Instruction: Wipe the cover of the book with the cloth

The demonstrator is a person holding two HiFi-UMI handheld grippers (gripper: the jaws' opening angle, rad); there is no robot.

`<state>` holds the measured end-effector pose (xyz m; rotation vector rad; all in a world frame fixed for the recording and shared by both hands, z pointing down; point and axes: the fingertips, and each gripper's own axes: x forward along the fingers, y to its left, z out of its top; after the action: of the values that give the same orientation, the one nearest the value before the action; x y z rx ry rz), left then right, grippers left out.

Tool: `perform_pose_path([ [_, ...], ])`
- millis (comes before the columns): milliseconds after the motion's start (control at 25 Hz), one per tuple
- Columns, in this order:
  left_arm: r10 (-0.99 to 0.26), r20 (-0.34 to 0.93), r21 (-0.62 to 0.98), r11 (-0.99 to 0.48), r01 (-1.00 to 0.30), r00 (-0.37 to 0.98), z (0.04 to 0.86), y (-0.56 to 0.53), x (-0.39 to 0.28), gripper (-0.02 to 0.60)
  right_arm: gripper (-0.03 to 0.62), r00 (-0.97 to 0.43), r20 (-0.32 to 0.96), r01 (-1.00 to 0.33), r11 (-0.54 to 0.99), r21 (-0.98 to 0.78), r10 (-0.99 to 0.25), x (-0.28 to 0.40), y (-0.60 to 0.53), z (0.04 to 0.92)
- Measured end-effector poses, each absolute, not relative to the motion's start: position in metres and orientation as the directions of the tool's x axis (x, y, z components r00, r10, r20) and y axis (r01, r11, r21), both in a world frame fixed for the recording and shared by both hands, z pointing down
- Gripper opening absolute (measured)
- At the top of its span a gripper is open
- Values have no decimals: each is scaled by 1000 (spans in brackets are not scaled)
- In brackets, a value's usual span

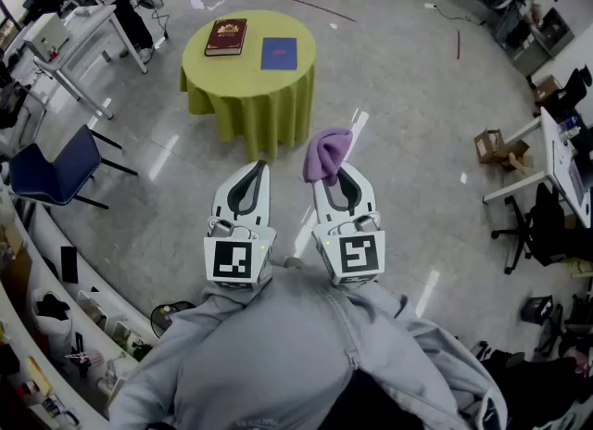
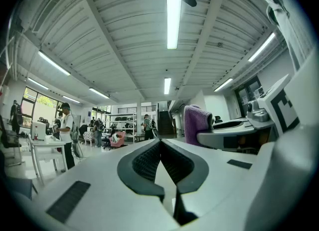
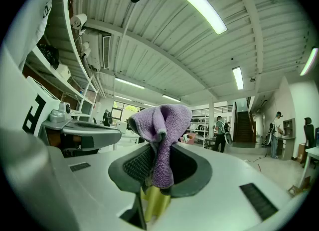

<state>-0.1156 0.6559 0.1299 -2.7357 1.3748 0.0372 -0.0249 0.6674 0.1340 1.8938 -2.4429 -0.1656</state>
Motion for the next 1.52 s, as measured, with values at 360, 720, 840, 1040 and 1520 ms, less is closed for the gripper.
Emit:
perform_pose_path([
  [360, -811, -35, -60, -581, -812, 583, 134, 646, -97, 18, 100, -262, -1, -961, 261, 87, -965, -7, 657, 136],
  [720, -814, -24, -48, -578, -814, 580, 143, 635, -80, 18, 100, -246, 21, -969, 247, 11, -969, 20, 645, 150],
  [840, -831, 10, -51, -556, -830, 556, 149, 622, -87, 18, 100, -255, 17, -967, 255, 11, -967, 19, 635, 155],
  [1040, -827, 10, -38, -563, -826, 563, 160, 586, -92, 18, 100, -252, 26, -967, 253, 20, -967, 14, 601, 163],
  [1520, -775, 20, -11, -632, -774, 632, 171, 420, -92, 18, 100, -192, 75, -980, 195, 39, -979, 6, 441, 174],
])
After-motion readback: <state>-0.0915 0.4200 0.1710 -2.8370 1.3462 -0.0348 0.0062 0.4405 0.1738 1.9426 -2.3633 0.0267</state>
